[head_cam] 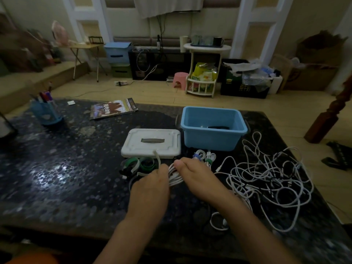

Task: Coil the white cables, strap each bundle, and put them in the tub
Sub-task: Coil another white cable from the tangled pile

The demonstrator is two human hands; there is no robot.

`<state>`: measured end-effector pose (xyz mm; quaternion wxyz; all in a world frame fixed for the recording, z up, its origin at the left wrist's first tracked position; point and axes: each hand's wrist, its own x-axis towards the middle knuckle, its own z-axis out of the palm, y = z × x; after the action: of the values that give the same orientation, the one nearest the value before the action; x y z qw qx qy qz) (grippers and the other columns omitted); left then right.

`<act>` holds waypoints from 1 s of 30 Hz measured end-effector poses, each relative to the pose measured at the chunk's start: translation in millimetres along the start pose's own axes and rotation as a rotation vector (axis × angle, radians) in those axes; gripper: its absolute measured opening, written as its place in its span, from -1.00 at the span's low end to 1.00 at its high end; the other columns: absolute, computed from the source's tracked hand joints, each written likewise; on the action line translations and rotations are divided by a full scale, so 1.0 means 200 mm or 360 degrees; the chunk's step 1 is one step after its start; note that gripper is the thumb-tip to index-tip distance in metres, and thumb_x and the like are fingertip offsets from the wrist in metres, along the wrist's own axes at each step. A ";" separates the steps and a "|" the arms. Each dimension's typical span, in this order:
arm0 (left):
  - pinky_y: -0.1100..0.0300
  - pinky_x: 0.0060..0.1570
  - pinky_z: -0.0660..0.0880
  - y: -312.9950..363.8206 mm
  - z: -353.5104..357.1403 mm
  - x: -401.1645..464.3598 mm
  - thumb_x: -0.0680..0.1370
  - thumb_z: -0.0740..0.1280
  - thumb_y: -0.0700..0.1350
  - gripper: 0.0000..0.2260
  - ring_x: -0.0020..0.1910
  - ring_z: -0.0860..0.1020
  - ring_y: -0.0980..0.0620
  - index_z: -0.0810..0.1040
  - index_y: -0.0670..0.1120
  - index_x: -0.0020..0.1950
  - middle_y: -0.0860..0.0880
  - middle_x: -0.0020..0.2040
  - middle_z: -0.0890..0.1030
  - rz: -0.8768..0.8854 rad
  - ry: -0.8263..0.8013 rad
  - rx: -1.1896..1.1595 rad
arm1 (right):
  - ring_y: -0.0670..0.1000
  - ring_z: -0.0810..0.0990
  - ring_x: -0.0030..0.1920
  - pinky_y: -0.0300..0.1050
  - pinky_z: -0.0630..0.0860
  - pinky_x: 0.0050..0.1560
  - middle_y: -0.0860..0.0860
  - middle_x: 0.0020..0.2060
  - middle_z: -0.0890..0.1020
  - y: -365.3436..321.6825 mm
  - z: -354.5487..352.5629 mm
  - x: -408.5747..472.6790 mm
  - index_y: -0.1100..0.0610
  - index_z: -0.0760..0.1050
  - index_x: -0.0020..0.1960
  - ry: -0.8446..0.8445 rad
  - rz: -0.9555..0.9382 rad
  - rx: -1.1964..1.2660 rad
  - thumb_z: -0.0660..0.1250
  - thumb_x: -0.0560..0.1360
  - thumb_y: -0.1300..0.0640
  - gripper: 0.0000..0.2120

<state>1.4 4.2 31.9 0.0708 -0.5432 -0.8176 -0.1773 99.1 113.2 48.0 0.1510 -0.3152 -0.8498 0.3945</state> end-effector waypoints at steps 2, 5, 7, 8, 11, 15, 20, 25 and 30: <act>0.24 -0.23 0.41 0.03 0.00 -0.01 0.66 0.22 -0.09 -0.90 -0.07 0.62 0.06 0.33 0.02 0.14 0.06 0.01 0.59 -0.0021 -0.0073 0.0028 | 0.06 0.55 -0.07 0.09 0.48 0.06 0.02 -0.14 0.60 -0.01 0.02 -0.01 0.10 0.49 -0.13 -0.0007 0.0016 -0.0032 0.05 0.69 -0.05 -0.63; 0.19 -0.04 0.51 0.01 0.04 -0.01 0.66 0.22 -0.04 -0.81 0.03 0.60 0.03 0.36 0.03 0.26 0.03 0.09 0.60 -0.0114 -0.0126 -0.0125 | 0.04 0.54 -0.18 0.01 0.45 -0.10 -0.04 -0.30 0.55 -0.01 0.04 -0.02 0.05 0.41 -0.25 0.0092 -0.0107 -0.0244 0.09 0.66 -0.17 -0.57; 0.14 -0.12 0.56 -0.01 0.00 0.02 0.56 0.38 -0.01 -0.84 -0.10 0.62 0.06 0.51 0.01 0.11 0.03 -0.06 0.64 -0.0235 -0.0348 -0.0573 | 0.02 0.51 -0.25 -0.01 0.41 -0.17 -0.06 -0.38 0.49 0.01 0.02 -0.01 0.01 0.37 -0.29 0.0073 -0.0295 -0.0281 0.15 0.66 -0.14 -0.61; 0.13 -0.24 0.55 -0.03 -0.02 0.03 0.51 0.46 -0.01 -0.85 -0.24 0.61 0.09 0.56 -0.01 0.00 0.03 -0.18 0.65 -0.0273 -0.0514 -0.0830 | 0.00 0.50 -0.27 -0.03 0.39 -0.19 -0.07 -0.40 0.47 0.01 0.02 -0.01 -0.01 0.37 -0.29 0.0042 -0.0374 -0.0263 0.17 0.65 -0.12 -0.63; 0.21 -0.53 0.31 -0.09 -0.11 -0.01 0.43 0.52 0.00 -0.74 -0.55 0.39 0.05 0.51 -0.10 -0.18 -0.01 -0.46 0.47 -0.0458 -0.1022 -0.1721 | -0.06 0.47 -0.33 -0.13 0.31 -0.28 -0.08 -0.43 0.45 0.00 0.01 -0.03 -0.03 0.36 -0.29 0.0011 -0.0509 -0.0181 0.15 0.59 -0.21 -0.64; 0.36 -0.64 0.16 -0.16 -0.17 -0.09 0.48 0.47 0.14 -0.66 -0.60 0.28 0.12 0.48 -0.04 -0.31 -0.02 -0.47 0.31 -0.0695 -0.1496 -0.2281 | -0.12 0.44 -0.34 -0.22 0.33 -0.29 -0.11 -0.41 0.45 -0.03 0.04 -0.06 0.00 0.44 -0.23 -0.0014 -0.0751 -0.0096 0.14 0.57 -0.21 -0.65; 0.30 -0.59 0.12 -0.18 -0.14 -0.10 0.58 0.36 0.08 -0.73 -0.56 0.19 0.10 0.44 -0.01 -0.23 0.01 -0.46 0.25 -0.0754 -0.1420 -0.2097 | -0.12 0.47 -0.35 -0.24 0.35 -0.29 -0.09 -0.41 0.47 0.00 0.08 -0.02 -0.07 0.40 -0.24 -0.0161 -0.0652 -0.0058 0.23 0.60 -0.15 -0.72; 0.22 -0.43 0.31 -0.27 -0.08 -0.06 0.63 0.28 -0.03 -0.71 -0.49 0.38 0.13 0.41 -0.03 -0.28 0.05 -0.48 0.44 -0.0509 -0.0794 -0.1219 | -0.08 0.61 -0.16 0.02 0.56 -0.06 -0.08 -0.19 0.65 0.02 0.13 0.09 -0.09 0.55 -0.02 -0.0168 -0.0305 -0.0054 0.11 0.52 -0.35 -0.60; 0.20 -0.36 0.34 -0.49 -0.04 -0.02 0.62 0.31 0.04 -0.71 -0.34 0.52 0.04 0.48 -0.07 -0.25 -0.03 -0.33 0.55 -0.0695 -0.0335 -0.0672 | 0.04 0.57 0.16 0.01 0.52 0.12 -0.04 0.18 0.58 0.10 0.29 0.24 -0.06 0.47 0.34 -0.0029 -0.0154 -0.0536 0.24 0.64 -0.07 -0.70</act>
<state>-87.2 -36.1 17.8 -0.1681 -0.3730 -0.8628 -0.2970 41.8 121.7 -3.2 0.1071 -0.2910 -0.9195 0.2416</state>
